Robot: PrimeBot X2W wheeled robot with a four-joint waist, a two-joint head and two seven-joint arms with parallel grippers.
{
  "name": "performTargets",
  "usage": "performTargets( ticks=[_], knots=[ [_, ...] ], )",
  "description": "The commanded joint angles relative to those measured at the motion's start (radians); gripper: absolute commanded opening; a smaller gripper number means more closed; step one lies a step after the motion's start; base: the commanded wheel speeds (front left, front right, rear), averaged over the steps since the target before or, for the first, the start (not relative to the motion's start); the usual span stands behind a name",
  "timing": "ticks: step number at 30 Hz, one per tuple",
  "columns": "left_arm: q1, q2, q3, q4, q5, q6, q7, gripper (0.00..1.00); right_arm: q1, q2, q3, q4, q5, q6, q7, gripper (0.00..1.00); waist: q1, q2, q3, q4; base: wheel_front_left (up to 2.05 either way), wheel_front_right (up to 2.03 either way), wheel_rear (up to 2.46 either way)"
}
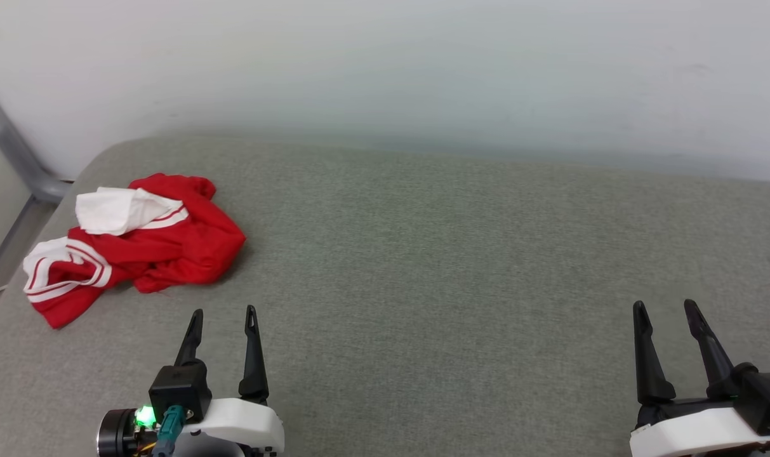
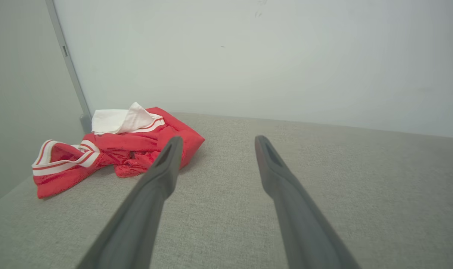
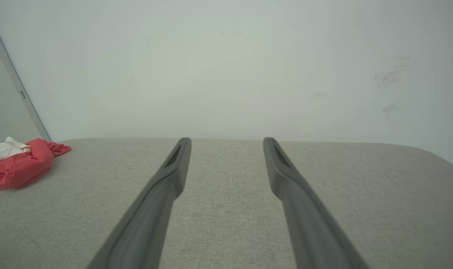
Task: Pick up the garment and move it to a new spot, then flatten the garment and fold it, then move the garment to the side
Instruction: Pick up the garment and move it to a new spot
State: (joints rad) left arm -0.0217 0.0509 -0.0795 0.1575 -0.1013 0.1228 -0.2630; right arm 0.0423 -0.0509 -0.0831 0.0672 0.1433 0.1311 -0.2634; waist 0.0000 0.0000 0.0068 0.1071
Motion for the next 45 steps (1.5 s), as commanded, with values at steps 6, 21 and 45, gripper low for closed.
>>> performTargets(
  ticks=[6, 21, 45],
  knots=[
    [-0.008, -0.001, 0.008, -0.007, 0.009, 0.002, -0.003, 1.0, 0.002, 0.001, 0.004, -0.008, 0.001, -0.001, -0.002, 1.0, 0.0, 0.0, 0.008, 0.066, 0.0, 0.0, 0.0],
    [-0.026, -0.001, 0.022, -0.013, 0.003, 0.002, -0.003, 1.0, -0.012, 0.001, 0.017, -0.017, -0.006, -0.001, -0.002, 1.0, 0.0, 0.0, 0.031, 0.226, 0.0, 0.0, 0.0],
    [-0.02, -0.001, 0.032, -0.019, -0.02, 0.006, -0.003, 1.0, -0.01, 0.001, 0.023, -0.017, -0.013, -0.001, -0.002, 1.0, 0.0, 0.0, 0.041, 0.417, 0.0, 0.0, 0.0]
  ],
)
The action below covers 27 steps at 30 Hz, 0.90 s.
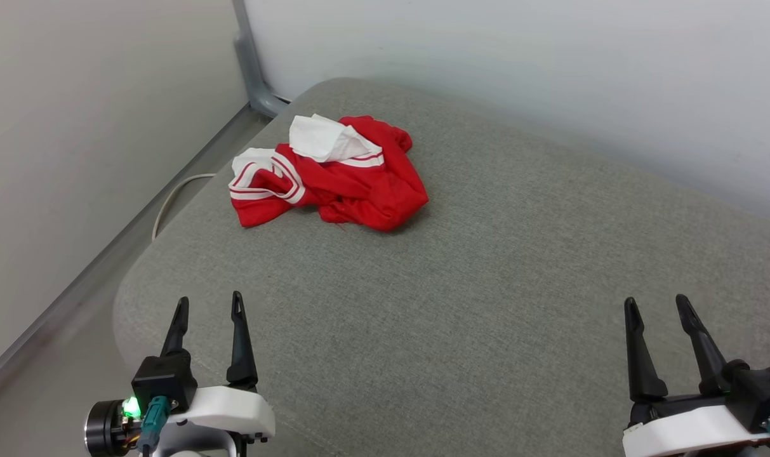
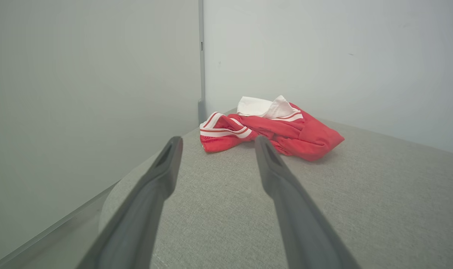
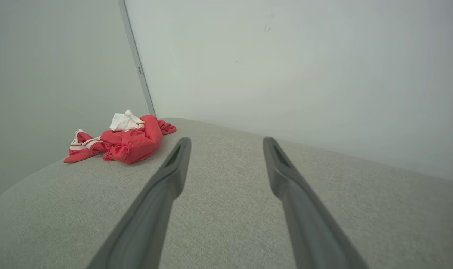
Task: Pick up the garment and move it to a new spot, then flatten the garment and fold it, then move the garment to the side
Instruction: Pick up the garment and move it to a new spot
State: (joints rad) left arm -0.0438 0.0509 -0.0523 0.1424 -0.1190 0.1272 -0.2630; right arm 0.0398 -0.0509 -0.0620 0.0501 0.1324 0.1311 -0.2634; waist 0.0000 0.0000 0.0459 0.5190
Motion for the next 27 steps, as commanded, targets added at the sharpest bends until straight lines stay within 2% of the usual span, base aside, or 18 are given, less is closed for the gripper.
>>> performTargets(
  ticks=[1, 11, 15, 21, 27],
  knots=[
    [0.005, -0.001, 0.007, -0.005, -0.003, 0.003, -0.003, 1.0, -0.011, 0.001, 0.004, 0.001, -0.002, -0.001, -0.002, 1.0, 0.0, 0.0, 0.003, 0.006, 0.0, 0.0, 0.0],
    [0.018, -0.001, 0.019, -0.013, -0.005, 0.007, -0.003, 1.0, -0.019, 0.001, 0.02, 0.006, -0.005, -0.001, -0.002, 1.0, 0.0, 0.0, 0.006, 0.009, 0.0, 0.0, 0.0],
    [0.0, -0.001, 0.019, -0.001, 0.002, -0.006, -0.003, 1.0, -0.011, 0.001, 0.018, 0.005, -0.005, -0.001, -0.002, 1.0, 0.0, 0.0, 0.001, 0.001, 0.0, 0.0, 0.0],
    [-0.081, 0.006, 0.067, 0.007, 0.019, -0.053, -0.003, 1.0, -0.038, 0.001, 0.022, -0.008, -0.03, -0.001, -0.002, 1.0, 0.0, 0.0, 0.035, -0.06, 0.0, 0.0, 0.0],
    [-0.241, 0.029, 0.157, 0.026, -0.005, -0.114, -0.003, 1.0, -0.073, 0.001, 0.016, -0.039, -0.074, -0.001, -0.002, 1.0, 0.0, 0.0, 0.12, -0.14, 0.0, 0.0, 0.0]
  ],
)
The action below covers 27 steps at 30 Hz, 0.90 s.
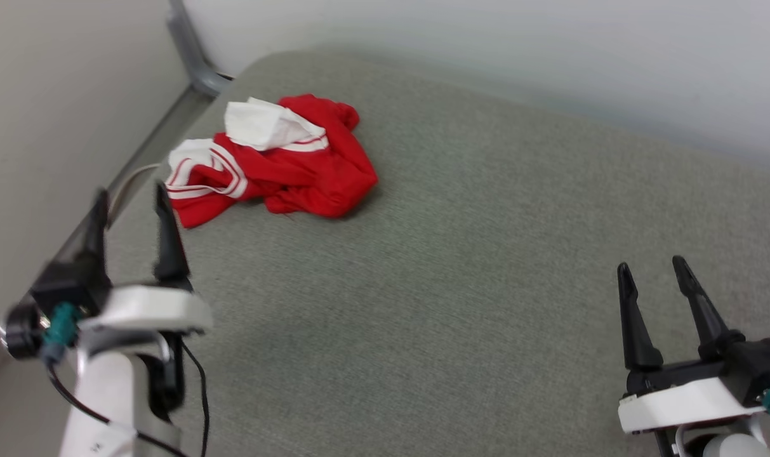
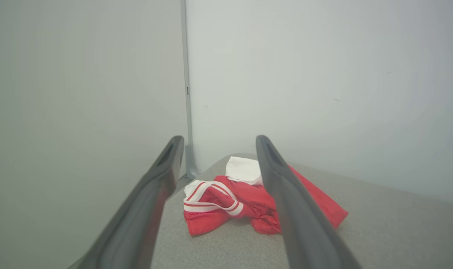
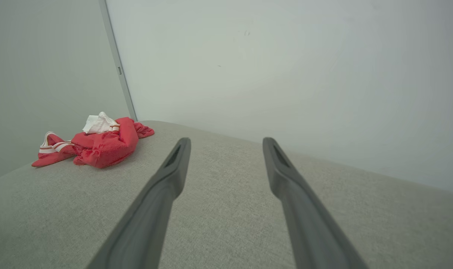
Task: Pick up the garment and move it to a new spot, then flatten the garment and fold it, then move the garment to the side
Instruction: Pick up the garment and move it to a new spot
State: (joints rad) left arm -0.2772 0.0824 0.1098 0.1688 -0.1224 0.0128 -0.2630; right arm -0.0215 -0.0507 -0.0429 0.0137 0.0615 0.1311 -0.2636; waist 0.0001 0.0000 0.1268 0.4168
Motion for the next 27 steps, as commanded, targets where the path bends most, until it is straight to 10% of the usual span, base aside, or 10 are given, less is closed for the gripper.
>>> performTargets(
  ticks=[1, 17, 27],
  knots=[
    [-0.037, 0.008, 0.012, 0.002, 0.001, -0.009, -0.003, 1.0, -0.019, 0.001, -0.001, -0.009, -0.01, -0.001, -0.002, 1.0, -0.0001, 0.0, 0.057, -0.052, 0.0, 0.0, 0.0],
    [-0.489, 0.177, 0.076, 0.219, -0.042, -0.125, 0.021, 1.0, -0.146, 0.001, -0.025, -0.146, -0.095, -0.001, -0.002, 1.0, -0.0001, 0.0, 0.327, -0.192, 0.0, 0.0, 0.0],
    [-0.661, 0.335, -0.057, 0.403, -0.204, -0.141, 0.373, 1.0, -0.187, 0.001, -0.032, -0.213, -0.114, -0.001, -0.002, 1.0, -0.0001, 0.0, 0.416, -0.229, 0.0, 0.0, 0.0]
  ],
)
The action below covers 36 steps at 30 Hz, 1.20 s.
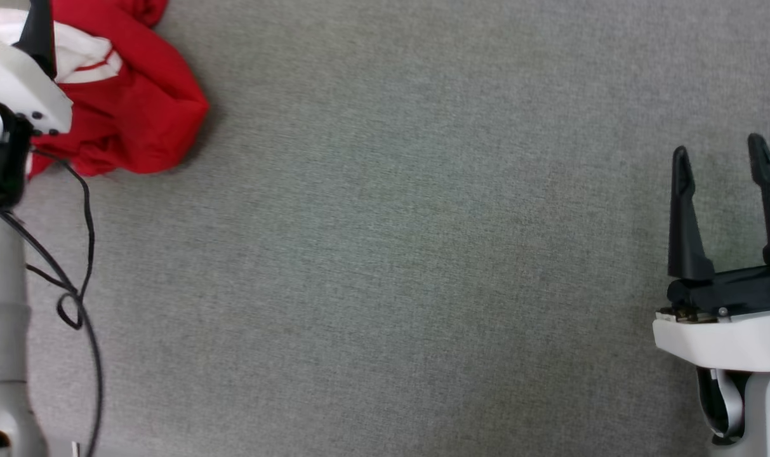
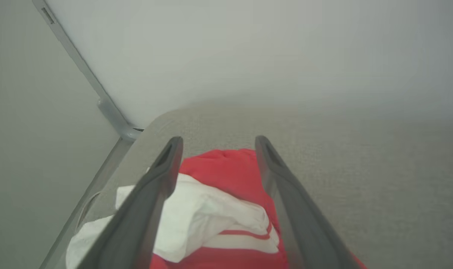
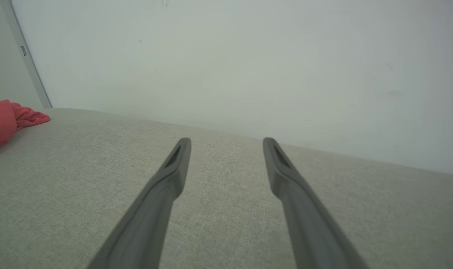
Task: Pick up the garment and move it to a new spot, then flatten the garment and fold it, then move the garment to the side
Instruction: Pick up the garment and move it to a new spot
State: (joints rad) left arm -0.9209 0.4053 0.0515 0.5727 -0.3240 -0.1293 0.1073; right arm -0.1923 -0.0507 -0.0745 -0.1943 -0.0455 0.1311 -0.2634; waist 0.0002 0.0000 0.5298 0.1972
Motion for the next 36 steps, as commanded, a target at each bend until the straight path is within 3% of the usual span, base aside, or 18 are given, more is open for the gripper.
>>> performTargets(
  ticks=[1, 7, 15, 21, 28, 29, 30, 36],
  knots=[
    [-0.024, 0.026, -0.016, 0.01, -0.027, 0.001, 0.04, 1.0, -0.018, 0.001, 0.001, -0.008, -0.007, -0.001, -0.002, 1.0, -0.0002, 0.0, 0.017, -0.012, 0.0, 0.0, 0.0],
    [-0.064, 0.095, -0.097, 0.062, -0.167, 0.001, 0.265, 1.0, -0.031, 0.001, -0.003, -0.023, -0.017, -0.001, -0.002, 1.0, -0.0002, 0.0, 0.049, -0.016, 0.0, 0.0, 0.0],
    [-0.08, 0.121, -0.173, 0.116, -0.339, 0.0, 0.529, 1.0, -0.042, 0.001, -0.004, -0.033, -0.028, -0.001, -0.002, 1.0, -0.0002, 0.0, 0.086, -0.024, 0.0, 0.0, 0.0],
    [-0.049, 0.131, -0.246, 0.157, -0.421, 0.0, 0.652, 1.0, -0.058, 0.001, -0.007, -0.028, -0.019, -0.001, -0.002, 1.0, -0.0002, 0.0, 0.111, -0.037, 0.0, 0.0, 0.0],
    [-0.034, 0.135, -0.29, 0.204, -0.464, 0.0, 0.682, 1.0, -0.062, 0.001, -0.012, -0.027, -0.009, -0.001, -0.002, 1.0, -0.0002, 0.0, 0.122, -0.048, 0.0, 0.0, 0.0],
    [-0.033, 0.139, -0.298, 0.205, -0.467, 0.001, 0.678, 0.43, -0.062, 0.001, -0.013, -0.026, -0.008, -0.001, -0.002, 1.0, -0.0002, 0.0, 0.121, -0.049, 0.0, 0.0, 0.0],
    [-0.033, 0.143, -0.306, 0.205, -0.47, 0.0, 0.672, 0.0, -0.062, 0.001, -0.013, -0.024, -0.007, -0.001, -0.002, 1.0, -0.0002, 0.0, 0.12, -0.05, 0.0, 0.0, 0.0],
    [-0.07, 0.205, -0.34, 0.17, -0.473, 0.0, 0.596, 0.0, -0.052, 0.001, -0.007, -0.008, 0.012, -0.001, -0.002, 1.0, -0.0002, 0.0, 0.072, -0.052, 0.0, 0.0, 0.0]
  ],
)
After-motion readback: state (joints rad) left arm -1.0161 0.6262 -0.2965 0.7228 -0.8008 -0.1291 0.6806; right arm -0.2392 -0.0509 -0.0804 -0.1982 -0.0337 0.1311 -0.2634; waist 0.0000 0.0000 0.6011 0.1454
